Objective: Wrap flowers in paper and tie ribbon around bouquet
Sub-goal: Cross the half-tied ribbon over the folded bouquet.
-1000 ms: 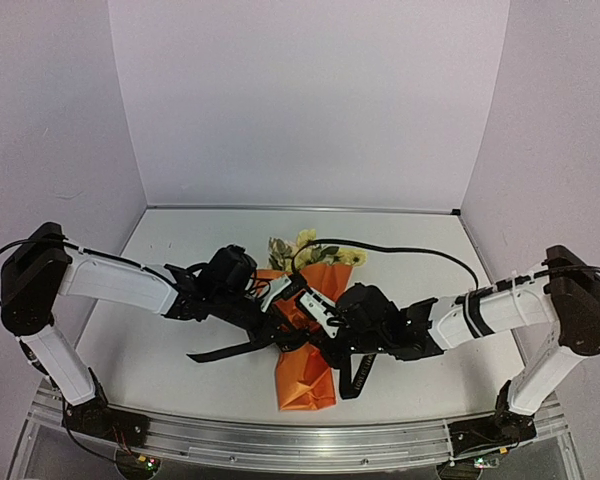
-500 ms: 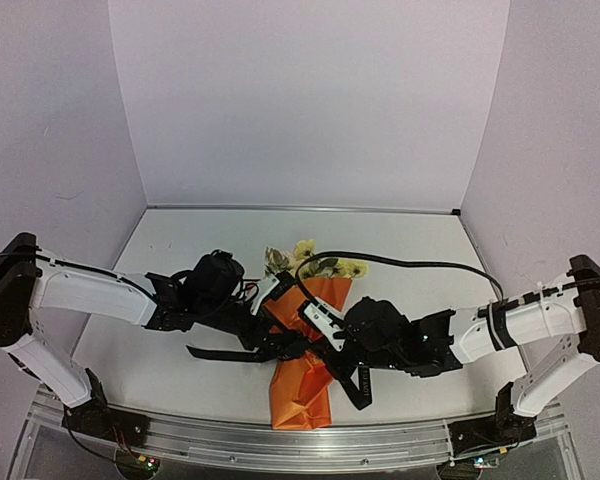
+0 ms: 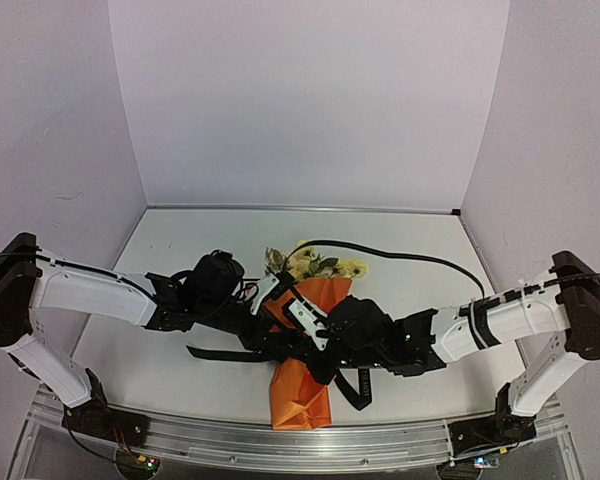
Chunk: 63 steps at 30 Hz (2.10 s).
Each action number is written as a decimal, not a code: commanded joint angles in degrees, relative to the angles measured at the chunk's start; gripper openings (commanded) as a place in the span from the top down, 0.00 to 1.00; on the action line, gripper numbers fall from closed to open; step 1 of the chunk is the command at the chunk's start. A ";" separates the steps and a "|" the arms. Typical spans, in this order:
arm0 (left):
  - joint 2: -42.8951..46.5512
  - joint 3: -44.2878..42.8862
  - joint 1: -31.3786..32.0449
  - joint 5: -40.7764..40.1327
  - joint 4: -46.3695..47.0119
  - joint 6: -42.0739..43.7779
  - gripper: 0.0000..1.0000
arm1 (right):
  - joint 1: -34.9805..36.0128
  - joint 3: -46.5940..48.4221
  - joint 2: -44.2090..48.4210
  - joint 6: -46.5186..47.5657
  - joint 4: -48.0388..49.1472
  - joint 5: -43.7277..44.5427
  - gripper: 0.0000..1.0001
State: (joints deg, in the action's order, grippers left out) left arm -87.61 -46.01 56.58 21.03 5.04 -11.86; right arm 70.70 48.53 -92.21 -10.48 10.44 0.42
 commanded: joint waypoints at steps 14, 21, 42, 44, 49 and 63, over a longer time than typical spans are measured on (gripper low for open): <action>2.10 0.89 -0.15 2.17 1.30 1.93 1.00 | -1.26 -1.60 -5.91 -5.61 18.93 12.96 1.00; 1.67 0.57 -0.15 1.12 -0.37 2.11 1.00 | -1.35 -3.74 -4.80 -5.23 21.07 15.03 1.00; 0.51 -2.74 -0.15 0.63 -2.83 3.05 1.00 | -1.35 -1.18 -7.18 -7.55 20.89 8.49 1.00; 0.43 -2.69 -0.15 0.80 -2.40 2.58 1.00 | -1.35 -1.76 -7.55 -7.81 20.76 8.73 1.00; -0.67 -2.42 -0.53 0.37 -1.58 0.81 0.98 | -1.36 -2.90 -8.05 -8.38 21.04 7.56 1.00; -1.61 -0.20 -0.91 -1.05 3.58 -3.88 0.78 | -1.35 -6.04 -7.86 -8.13 21.05 6.82 1.00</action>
State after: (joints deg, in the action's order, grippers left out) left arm -89.45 -45.74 55.93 21.28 4.43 -14.11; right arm 69.41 43.54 -100.57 -18.58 30.07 7.90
